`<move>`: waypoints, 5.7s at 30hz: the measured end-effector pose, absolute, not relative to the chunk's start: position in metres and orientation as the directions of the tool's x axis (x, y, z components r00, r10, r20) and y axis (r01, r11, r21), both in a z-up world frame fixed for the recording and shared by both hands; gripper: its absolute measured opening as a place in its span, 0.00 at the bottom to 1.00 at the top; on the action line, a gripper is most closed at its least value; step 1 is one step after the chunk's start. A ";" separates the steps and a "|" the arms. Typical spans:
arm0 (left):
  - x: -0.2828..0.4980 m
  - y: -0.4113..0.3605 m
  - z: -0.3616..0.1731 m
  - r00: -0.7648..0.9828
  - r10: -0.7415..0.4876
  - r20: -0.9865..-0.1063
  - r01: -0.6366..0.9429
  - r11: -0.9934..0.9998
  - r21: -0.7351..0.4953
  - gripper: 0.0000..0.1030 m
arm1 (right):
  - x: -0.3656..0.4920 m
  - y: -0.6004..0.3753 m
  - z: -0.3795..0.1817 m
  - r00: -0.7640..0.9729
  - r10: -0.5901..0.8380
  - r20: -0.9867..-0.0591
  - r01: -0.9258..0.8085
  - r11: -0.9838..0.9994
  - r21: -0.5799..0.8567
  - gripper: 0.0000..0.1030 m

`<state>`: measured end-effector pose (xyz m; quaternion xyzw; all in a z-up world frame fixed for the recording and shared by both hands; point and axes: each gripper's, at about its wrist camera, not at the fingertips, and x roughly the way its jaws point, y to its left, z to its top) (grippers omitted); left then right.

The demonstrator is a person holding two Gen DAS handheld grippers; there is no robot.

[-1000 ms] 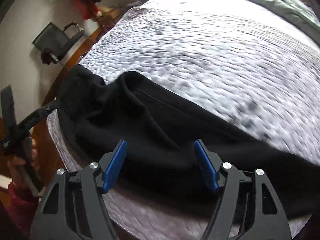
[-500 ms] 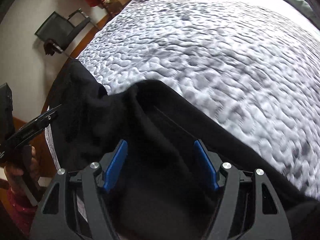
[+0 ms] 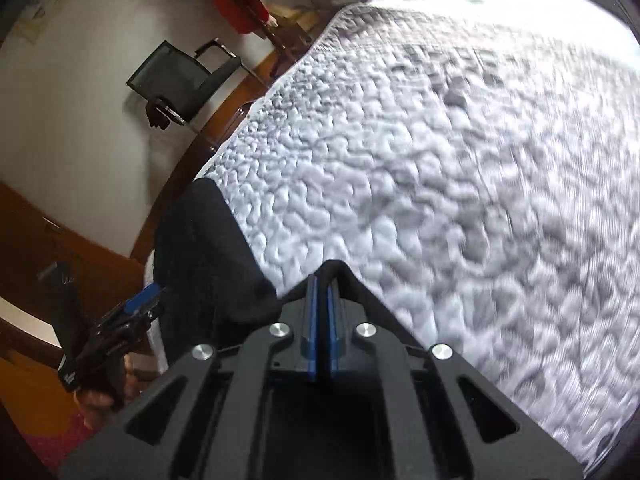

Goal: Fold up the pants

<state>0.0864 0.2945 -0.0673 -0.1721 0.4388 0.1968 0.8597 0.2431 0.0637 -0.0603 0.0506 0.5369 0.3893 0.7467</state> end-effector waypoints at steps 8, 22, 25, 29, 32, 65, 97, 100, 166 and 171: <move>0.084 0.278 -0.070 0.509 0.300 -0.807 -0.491 0.871 0.014 0.80 | 0.238 0.046 -0.080 0.180 0.614 -0.768 -0.449 0.746 0.492 0.25; 0.088 0.127 -0.052 0.578 0.040 -0.815 -0.087 0.996 -0.012 0.80 | 0.094 -0.237 -0.034 0.479 0.280 -0.832 -0.099 0.959 0.266 0.40; 0.089 0.094 -0.055 0.574 0.011 -0.819 -0.034 0.999 -0.010 0.80 | 0.050 -0.323 -0.042 0.484 0.175 -0.858 0.109 0.960 0.258 0.40; 0.092 0.057 -0.060 0.561 -0.018 -0.828 0.018 1.000 -0.009 0.80 | 0.000 -0.402 -0.061 0.448 0.125 -0.885 0.309 0.907 0.285 0.40; 0.097 0.035 -0.063 0.550 -0.018 -0.835 0.030 1.000 -0.002 0.80 | -0.025 -0.430 -0.072 0.447 0.147 -0.882 0.362 0.872 0.328 0.40; 0.076 0.034 -0.097 0.512 0.078 -0.855 -0.037 0.997 0.069 0.92 | -0.045 -0.536 -0.109 0.483 0.035 -0.875 0.555 0.761 0.337 0.11; 0.154 0.058 -0.050 0.489 -0.017 -0.872 -0.058 0.997 -0.051 0.91 | 0.122 -0.185 -0.069 0.244 0.468 -0.849 -0.469 0.824 0.319 0.51; 0.163 0.061 -0.064 0.465 0.008 -0.885 -0.087 0.996 -0.037 0.91 | 0.125 -0.180 -0.076 0.228 0.449 -0.864 -0.480 0.824 0.301 0.53; 0.064 0.259 -0.066 0.447 -0.362 -0.818 -0.421 0.722 -0.549 0.66 | -0.015 -0.239 -0.068 0.380 0.282 -0.881 -0.147 0.959 0.244 0.45; 0.049 0.266 -0.064 0.463 -0.350 -0.814 -0.462 0.689 -0.559 0.66 | -0.020 -0.246 -0.067 0.387 0.268 -0.882 -0.134 0.963 0.234 0.48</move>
